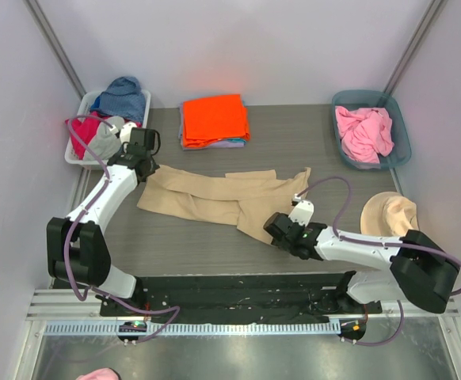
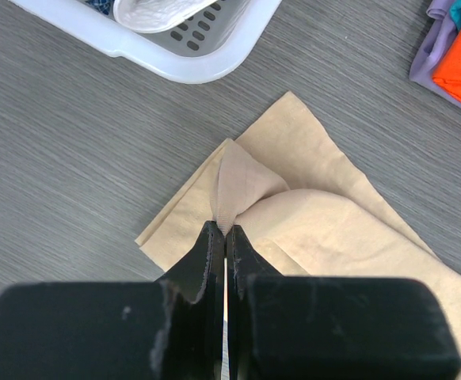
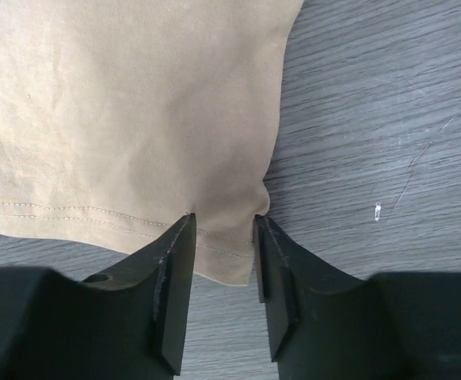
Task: Fold and stack the t-shirts
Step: Flatten the tshirt out
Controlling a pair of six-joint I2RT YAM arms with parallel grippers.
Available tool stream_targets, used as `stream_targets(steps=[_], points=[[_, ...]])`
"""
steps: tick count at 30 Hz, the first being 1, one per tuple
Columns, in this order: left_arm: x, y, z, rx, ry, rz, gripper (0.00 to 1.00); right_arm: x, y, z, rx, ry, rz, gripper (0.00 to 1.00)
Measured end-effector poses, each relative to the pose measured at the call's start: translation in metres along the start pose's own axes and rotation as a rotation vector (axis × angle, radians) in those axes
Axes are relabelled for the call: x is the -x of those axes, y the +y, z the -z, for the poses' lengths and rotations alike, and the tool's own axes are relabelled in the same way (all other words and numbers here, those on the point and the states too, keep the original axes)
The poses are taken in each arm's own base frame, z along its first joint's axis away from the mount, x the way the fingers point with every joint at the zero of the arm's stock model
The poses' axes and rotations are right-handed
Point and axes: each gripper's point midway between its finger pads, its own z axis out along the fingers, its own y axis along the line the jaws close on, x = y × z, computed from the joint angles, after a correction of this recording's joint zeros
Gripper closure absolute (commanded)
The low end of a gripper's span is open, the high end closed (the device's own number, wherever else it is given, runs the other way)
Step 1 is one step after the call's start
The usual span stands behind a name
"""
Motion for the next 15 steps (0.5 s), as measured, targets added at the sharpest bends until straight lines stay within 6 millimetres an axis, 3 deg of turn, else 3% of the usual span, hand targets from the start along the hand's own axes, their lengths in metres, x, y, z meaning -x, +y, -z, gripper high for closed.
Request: stream_targets(steps=[4, 8, 15], points=[[0.0, -0.0002, 0.0, -0.001, 0.0, 0.0, 1.0, -0.0006, -0.0019, 0.0005, 0.01, -0.004, -0.014, 0.7], [-0.0001, -0.0001, 0.0, -0.001, 0.0, 0.0, 1.0, -0.0033, -0.0043, 0.0015, 0.018, 0.001, -0.032, 0.98], [-0.0006, 0.0003, 0.0001, 0.001, 0.002, -0.001, 1.0, -0.0065, -0.0059, 0.0044, 0.026, 0.016, -0.05, 0.99]])
